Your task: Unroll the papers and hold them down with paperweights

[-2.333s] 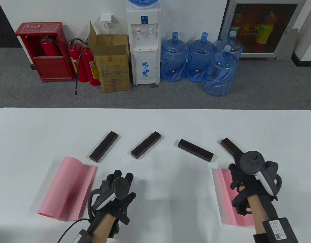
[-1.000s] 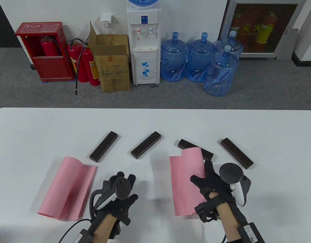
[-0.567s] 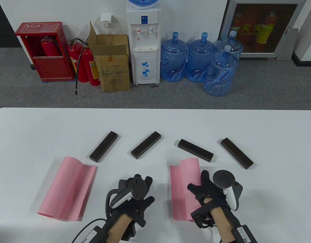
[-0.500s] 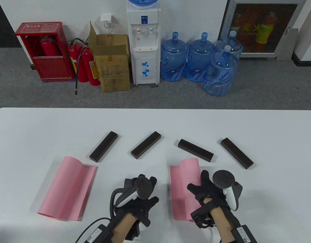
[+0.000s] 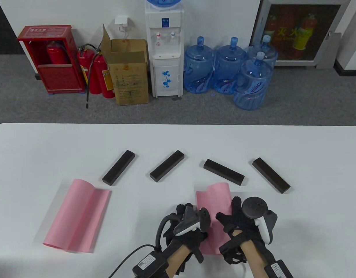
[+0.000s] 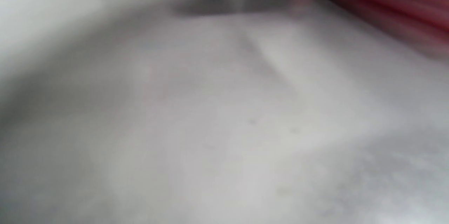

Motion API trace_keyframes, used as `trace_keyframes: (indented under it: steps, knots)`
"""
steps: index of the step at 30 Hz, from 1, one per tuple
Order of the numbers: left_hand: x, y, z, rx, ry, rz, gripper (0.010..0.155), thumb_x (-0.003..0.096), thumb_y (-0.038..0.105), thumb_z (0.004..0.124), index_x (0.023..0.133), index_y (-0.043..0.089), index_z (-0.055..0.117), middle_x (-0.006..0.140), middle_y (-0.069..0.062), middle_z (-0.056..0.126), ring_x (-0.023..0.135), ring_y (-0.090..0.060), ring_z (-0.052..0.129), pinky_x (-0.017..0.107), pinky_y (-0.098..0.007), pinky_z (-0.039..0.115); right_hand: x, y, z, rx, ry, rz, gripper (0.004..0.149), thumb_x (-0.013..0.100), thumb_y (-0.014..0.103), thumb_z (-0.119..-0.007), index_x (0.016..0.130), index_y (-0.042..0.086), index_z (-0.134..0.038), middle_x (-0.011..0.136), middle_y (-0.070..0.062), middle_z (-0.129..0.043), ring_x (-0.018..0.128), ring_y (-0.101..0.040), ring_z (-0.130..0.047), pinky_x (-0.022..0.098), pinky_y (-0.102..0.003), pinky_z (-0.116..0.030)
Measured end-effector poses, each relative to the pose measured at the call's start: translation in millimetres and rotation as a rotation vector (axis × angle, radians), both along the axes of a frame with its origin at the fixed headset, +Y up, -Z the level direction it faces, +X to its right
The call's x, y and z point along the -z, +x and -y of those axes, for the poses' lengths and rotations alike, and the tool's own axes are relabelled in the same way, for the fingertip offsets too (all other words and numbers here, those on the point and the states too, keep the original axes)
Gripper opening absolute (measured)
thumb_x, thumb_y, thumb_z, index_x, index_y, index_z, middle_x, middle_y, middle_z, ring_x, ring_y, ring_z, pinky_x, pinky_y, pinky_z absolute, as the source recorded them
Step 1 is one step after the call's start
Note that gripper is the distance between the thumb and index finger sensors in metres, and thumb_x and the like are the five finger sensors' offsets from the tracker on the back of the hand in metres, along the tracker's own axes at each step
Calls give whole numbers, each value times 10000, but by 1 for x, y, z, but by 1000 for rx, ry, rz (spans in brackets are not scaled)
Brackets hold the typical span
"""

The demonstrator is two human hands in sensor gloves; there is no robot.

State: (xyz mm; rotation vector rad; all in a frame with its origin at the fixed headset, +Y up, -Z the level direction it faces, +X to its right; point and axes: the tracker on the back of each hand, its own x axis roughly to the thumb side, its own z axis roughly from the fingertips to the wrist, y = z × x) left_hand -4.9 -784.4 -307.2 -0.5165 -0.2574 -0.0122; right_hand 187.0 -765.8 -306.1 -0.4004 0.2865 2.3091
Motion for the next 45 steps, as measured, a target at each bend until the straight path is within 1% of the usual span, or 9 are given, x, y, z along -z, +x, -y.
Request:
trace_keyframes:
  steps: [9, 13, 17, 20, 22, 25, 30, 37, 45]
  knots:
    - [1, -3, 2, -10, -7, 7, 721, 485, 618, 590, 1100, 472, 242, 1215, -116, 122, 1117, -471, 172, 807, -641, 277, -12, -32, -15, -591, 103, -119, 909, 419, 477, -795, 1084, 201, -239, 1099, -147, -260, 955, -481, -601, 617, -611, -639]
    - [2, -3, 2, -11, -10, 8, 721, 485, 623, 586, 1099, 475, 237, 1214, -111, 114, 1117, -466, 166, 808, -637, 271, -16, -52, -18, -661, 232, -259, 796, 439, 383, -798, 1078, 341, -325, 1121, -75, -184, 1045, -470, -394, 712, -642, -500]
    - [2, -4, 2, -10, -9, 10, 722, 484, 626, 583, 1099, 476, 234, 1214, -108, 113, 1117, -463, 165, 808, -635, 271, -17, -62, -15, -746, 253, -441, 561, 451, 291, -764, 993, 395, -663, 1129, -13, -180, 1072, -378, -189, 760, -643, -324]
    - [2, -4, 3, -9, -9, 10, 722, 484, 627, 580, 1098, 478, 231, 1214, -107, 111, 1117, -462, 164, 808, -634, 271, -15, -61, -9, -718, 164, -476, 515, 451, 364, -742, 965, 366, -744, 1127, 4, -143, 1054, -343, -78, 759, -636, -239]
    - [2, -4, 3, -9, -9, 10, 724, 485, 627, 580, 1099, 476, 229, 1213, -106, 112, 1117, -461, 163, 808, -633, 271, -14, -57, -8, -697, 119, -483, 594, 415, 463, -783, 992, 339, -719, 1122, 3, -92, 1045, -337, -24, 758, -636, -194]
    - [2, -4, 3, -9, -9, 10, 723, 484, 628, 579, 1099, 477, 229, 1213, -107, 110, 1117, -459, 165, 809, -631, 271, -11, -54, -7, -783, 47, -488, 636, 391, 404, -885, 998, 345, -705, 1119, 5, -70, 1039, -337, -3, 763, -632, -170]
    - [1, -4, 3, -3, -4, 14, 723, 483, 631, 569, 1098, 479, 221, 1213, -103, 108, 1118, -457, 164, 810, -630, 270, -6, -43, -10, -871, -36, -502, 579, 414, 331, -880, 973, 350, -732, 1120, -17, -87, 1038, -366, -21, 762, -636, -204]
    - [1, -4, 3, 6, 1, 21, 721, 481, 637, 558, 1096, 482, 214, 1213, -102, 106, 1119, -452, 166, 811, -625, 274, 3, -17, -19, -1045, -109, -462, 523, 388, 409, -881, 900, 316, -837, 1135, -12, -158, 1061, -401, -98, 772, -639, -276]
    - [1, -5, 3, 6, 1, 24, 721, 480, 637, 558, 1095, 483, 215, 1213, -99, 105, 1118, -453, 167, 811, -626, 274, 5, 46, -13, -977, -152, -308, 534, 390, 396, -881, 912, 303, -818, 1141, -41, -226, 1074, -436, -226, 765, -646, -363]
